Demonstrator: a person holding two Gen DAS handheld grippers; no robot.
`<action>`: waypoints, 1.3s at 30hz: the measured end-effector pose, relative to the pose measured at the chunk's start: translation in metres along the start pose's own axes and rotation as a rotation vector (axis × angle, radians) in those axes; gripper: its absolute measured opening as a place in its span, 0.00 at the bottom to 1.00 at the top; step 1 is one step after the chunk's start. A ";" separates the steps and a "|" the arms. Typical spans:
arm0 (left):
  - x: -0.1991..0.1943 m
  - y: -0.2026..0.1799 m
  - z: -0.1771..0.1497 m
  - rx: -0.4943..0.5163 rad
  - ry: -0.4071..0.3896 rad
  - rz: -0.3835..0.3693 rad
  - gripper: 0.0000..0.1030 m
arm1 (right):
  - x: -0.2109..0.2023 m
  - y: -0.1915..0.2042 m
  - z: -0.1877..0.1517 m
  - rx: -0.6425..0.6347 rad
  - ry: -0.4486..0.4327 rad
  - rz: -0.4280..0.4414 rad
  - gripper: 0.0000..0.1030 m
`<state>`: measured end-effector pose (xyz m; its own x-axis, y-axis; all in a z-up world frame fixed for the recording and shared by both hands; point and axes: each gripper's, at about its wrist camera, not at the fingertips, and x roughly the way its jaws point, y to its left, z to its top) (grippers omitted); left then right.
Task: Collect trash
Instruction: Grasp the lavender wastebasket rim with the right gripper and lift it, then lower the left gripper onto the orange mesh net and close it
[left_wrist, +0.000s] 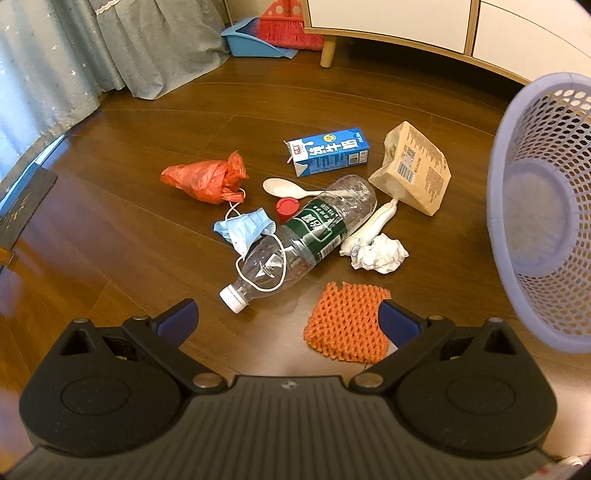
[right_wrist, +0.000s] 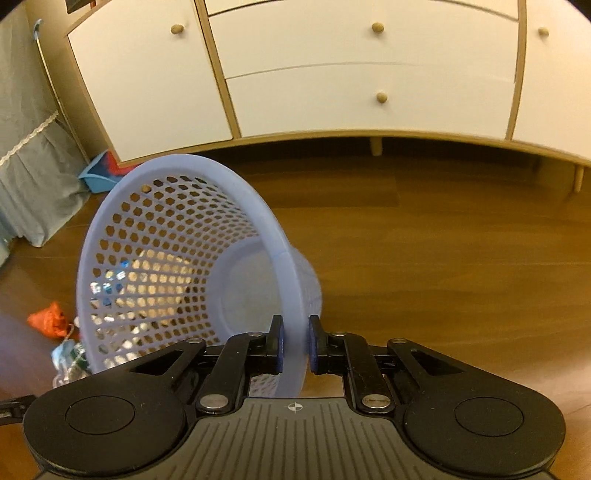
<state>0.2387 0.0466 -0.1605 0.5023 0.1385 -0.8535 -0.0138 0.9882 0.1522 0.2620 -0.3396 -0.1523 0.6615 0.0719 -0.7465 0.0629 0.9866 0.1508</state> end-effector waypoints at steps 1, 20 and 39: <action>0.000 0.001 0.000 -0.001 -0.002 0.000 0.99 | -0.001 0.002 -0.001 -0.004 -0.010 -0.013 0.09; 0.022 -0.006 -0.010 0.020 -0.004 -0.021 0.99 | -0.033 0.007 -0.015 0.057 -0.108 -0.105 0.09; 0.077 -0.020 -0.035 0.110 0.016 -0.111 0.95 | -0.027 0.034 -0.006 -0.016 -0.157 -0.043 0.09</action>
<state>0.2476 0.0400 -0.2469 0.4818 0.0309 -0.8757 0.1360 0.9846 0.1096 0.2420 -0.3072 -0.1313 0.7673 0.0071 -0.6413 0.0826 0.9905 0.1099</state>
